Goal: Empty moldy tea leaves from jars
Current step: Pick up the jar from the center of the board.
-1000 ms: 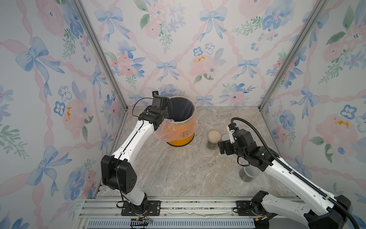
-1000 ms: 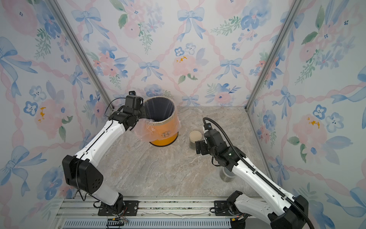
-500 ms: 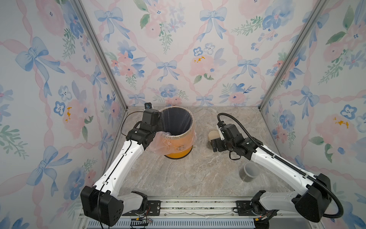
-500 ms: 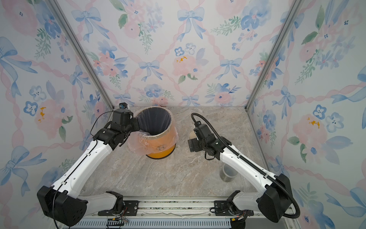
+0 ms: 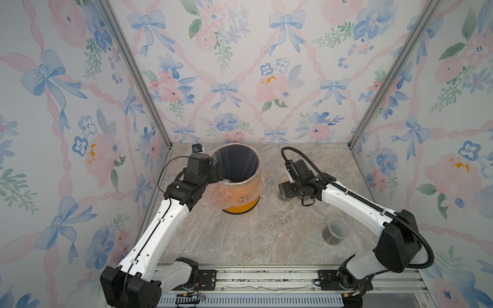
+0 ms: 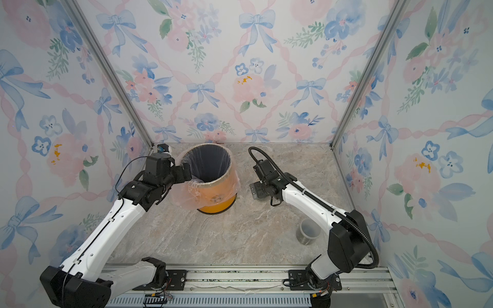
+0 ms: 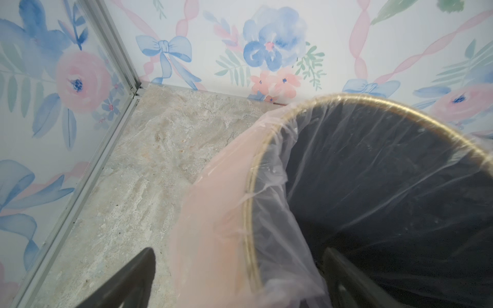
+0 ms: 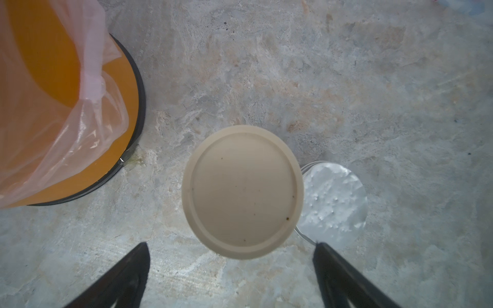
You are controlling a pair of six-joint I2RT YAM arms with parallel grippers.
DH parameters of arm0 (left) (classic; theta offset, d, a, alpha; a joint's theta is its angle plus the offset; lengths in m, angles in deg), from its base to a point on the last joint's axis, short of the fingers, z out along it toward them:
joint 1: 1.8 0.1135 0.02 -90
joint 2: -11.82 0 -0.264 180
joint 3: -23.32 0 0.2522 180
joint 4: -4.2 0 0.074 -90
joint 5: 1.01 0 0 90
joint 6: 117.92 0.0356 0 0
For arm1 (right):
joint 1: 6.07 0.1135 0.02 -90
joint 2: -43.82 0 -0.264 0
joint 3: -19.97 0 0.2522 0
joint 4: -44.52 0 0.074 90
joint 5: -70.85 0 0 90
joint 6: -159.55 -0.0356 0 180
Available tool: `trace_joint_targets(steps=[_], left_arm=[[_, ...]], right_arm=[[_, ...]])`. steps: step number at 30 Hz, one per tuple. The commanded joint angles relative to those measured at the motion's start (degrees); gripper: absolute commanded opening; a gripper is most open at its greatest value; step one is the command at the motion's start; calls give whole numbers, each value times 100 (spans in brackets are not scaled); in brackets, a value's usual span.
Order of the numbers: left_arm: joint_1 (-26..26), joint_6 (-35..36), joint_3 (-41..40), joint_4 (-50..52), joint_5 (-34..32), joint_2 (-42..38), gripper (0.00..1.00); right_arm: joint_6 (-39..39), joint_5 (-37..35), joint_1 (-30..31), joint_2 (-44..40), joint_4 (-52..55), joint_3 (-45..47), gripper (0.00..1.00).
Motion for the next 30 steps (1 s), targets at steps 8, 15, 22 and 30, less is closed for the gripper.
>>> trace_joint_targets(steps=[8, 15, 22, 30], left_arm=[[-45, 279, -482, -1, 393, -1371, 98], [-37, 378, -715, -28, 721, -1989, 98], [-39, 686, -785, -155, 1366, -2294, 98], [-98, 1173, -1379, -1812, 2928, -2833, 98]], right_arm=[[136, 95, -323, 908, 262, -563, 97], [125, 135, -324, 1448, 338, -806, 99], [18, 233, -321, 1452, 416, -789, 71], [-17, 397, -301, 667, 722, -683, 53]])
